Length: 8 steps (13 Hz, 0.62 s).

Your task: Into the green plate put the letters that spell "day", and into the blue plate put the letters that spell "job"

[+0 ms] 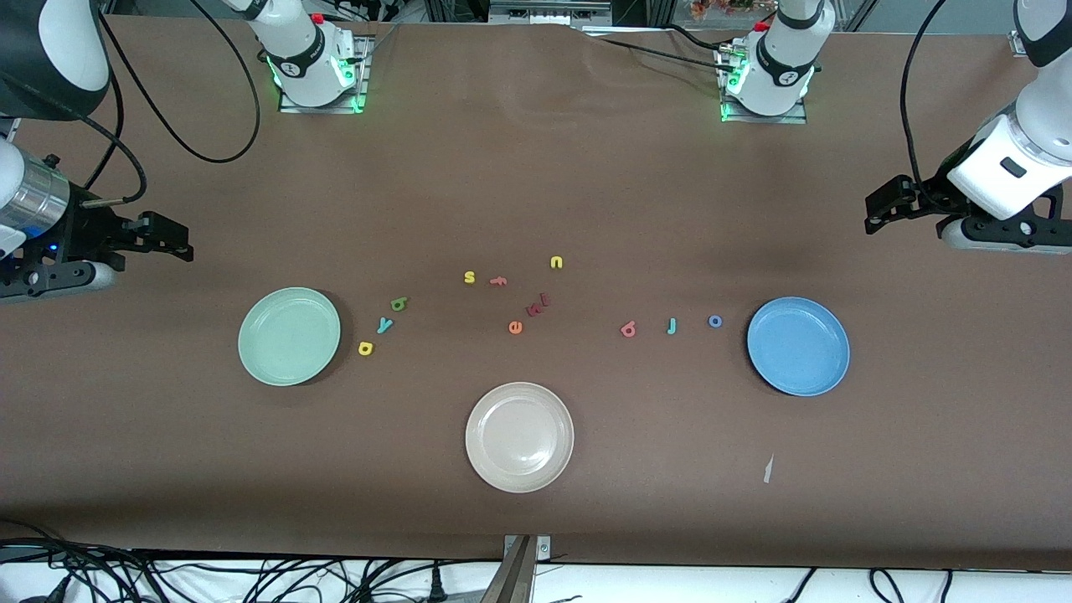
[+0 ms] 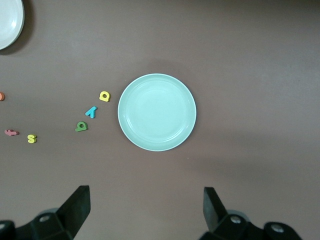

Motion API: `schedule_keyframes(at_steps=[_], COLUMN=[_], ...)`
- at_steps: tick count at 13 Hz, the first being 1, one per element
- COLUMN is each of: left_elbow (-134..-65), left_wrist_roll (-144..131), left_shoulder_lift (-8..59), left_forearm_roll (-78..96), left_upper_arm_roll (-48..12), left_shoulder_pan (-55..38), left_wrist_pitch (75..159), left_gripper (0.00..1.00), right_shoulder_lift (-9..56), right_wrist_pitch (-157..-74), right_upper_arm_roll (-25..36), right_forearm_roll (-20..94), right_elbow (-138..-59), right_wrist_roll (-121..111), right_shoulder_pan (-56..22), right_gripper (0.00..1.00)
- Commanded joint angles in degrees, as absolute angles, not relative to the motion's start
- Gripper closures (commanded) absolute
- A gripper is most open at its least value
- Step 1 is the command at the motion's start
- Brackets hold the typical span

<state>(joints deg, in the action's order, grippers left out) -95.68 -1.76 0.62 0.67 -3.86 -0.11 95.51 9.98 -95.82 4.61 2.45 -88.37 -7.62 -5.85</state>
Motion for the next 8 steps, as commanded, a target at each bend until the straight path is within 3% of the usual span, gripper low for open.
schedule_keyframes(at_steps=[1,8], left_elbow=[-94.75,-94.75], left_wrist_roll=[-0.79,-0.79], left_shoulder_lift=[0.79,0.79], left_forearm_roll=[0.97,0.97], left_upper_arm_roll=[-3.69,-3.69], left_shoulder_pan=[-0.09,-0.18], left_wrist_pitch=[94.57,94.04], left_gripper=[0.0,0.0], right_shoulder_lift=[10.11,10.02], right_wrist_pitch=[-95.8,-96.15], right_upper_arm_roll=[4.57,4.48], right_forearm_roll=[1.58,1.67], right_elbow=[-87.8,-87.71], right_wrist_roll=[-6.94,-6.94], right_shoulder_pan=[-5.98,-6.15], right_gripper=[0.0,0.0])
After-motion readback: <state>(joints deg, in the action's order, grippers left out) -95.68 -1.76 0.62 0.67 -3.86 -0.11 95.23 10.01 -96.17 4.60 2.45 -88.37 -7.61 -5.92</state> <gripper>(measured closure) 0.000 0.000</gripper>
